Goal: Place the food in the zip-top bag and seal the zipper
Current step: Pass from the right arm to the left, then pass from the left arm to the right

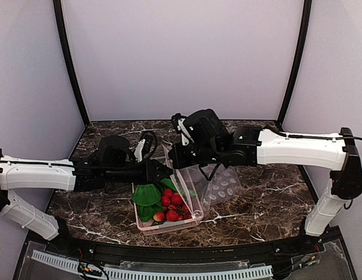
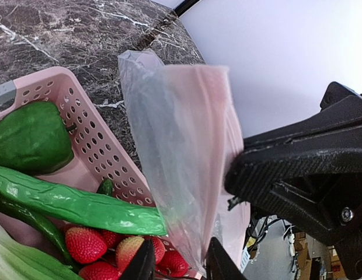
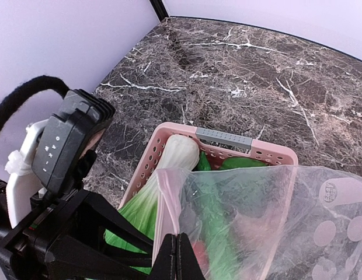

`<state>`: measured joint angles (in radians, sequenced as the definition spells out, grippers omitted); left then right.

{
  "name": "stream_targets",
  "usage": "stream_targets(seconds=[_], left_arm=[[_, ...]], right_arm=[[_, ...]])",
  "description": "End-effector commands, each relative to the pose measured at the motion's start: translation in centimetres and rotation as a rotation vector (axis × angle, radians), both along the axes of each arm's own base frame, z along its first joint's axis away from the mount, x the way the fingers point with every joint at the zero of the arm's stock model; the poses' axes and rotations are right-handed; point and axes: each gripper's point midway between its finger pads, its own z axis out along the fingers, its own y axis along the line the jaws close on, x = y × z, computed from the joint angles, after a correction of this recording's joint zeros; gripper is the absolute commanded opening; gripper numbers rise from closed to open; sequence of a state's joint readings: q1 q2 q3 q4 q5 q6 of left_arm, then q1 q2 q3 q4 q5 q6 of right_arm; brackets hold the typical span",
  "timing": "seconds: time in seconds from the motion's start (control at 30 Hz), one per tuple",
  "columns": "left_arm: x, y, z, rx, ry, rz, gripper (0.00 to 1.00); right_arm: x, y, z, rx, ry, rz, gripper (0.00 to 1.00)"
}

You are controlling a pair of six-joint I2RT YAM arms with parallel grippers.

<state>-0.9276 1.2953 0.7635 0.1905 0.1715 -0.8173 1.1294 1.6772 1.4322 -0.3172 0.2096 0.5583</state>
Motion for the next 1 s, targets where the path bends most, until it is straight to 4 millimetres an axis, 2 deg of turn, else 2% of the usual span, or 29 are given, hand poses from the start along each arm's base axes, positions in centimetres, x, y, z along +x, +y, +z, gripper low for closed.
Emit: stream_targets(seconds=[0.0,0.1,0.27,0.37,0.43,0.53,0.63,0.8,0.97], left_arm=[[-0.5,-0.5,-0.5,-0.008,0.016,-0.035,0.27],[-0.5,-0.9,0.1,-0.038,0.005,-0.049,0.23],[-0.4,-0.9,0.8,-0.059,-0.015,-0.044,0.03],[-0.2,-0.7,0.9,-0.056,-0.023,-0.031,0.01],[-0.2,-0.7,0.9,-0.054,-0.025,-0.029,0.01],[-0.2,-0.6,0.8,-0.042,-0.026,-0.029,0.01],[-0.1,-0.6,0.9,-0.036,-0.031,-0.03,0.01],[-0.1,-0.4,0.9,-0.031,-0.035,-0.025,0.01],[0.0,-0.5,0.9,-0.028,-0.034,-0.024,0.01]], right_arm=[[0.4,-0.7,2.1,0.03,-0.033,-0.025,0.0],[0.3,-0.8,1.7,0.021,-0.029,-0.027,0.0],[0.0,-1.3,1.3,0.007,-0.02,-0.021,0.0],[-0.6,-2.0,1.0,0.002,-0.017,-0.004,0.26],[-1.2,-2.6,0.5,0.001,-0.01,0.007,0.39],[-2.3,-3.4,-0.4,0.003,0.006,0.037,0.48],[-3.7,-3.9,-1.7,-0.006,0.037,0.08,0.51],[-6.0,-3.6,-2.4,0.01,0.071,0.14,0.5],[-6.9,-3.0,-3.5,0.002,0.093,0.153,0.45]])
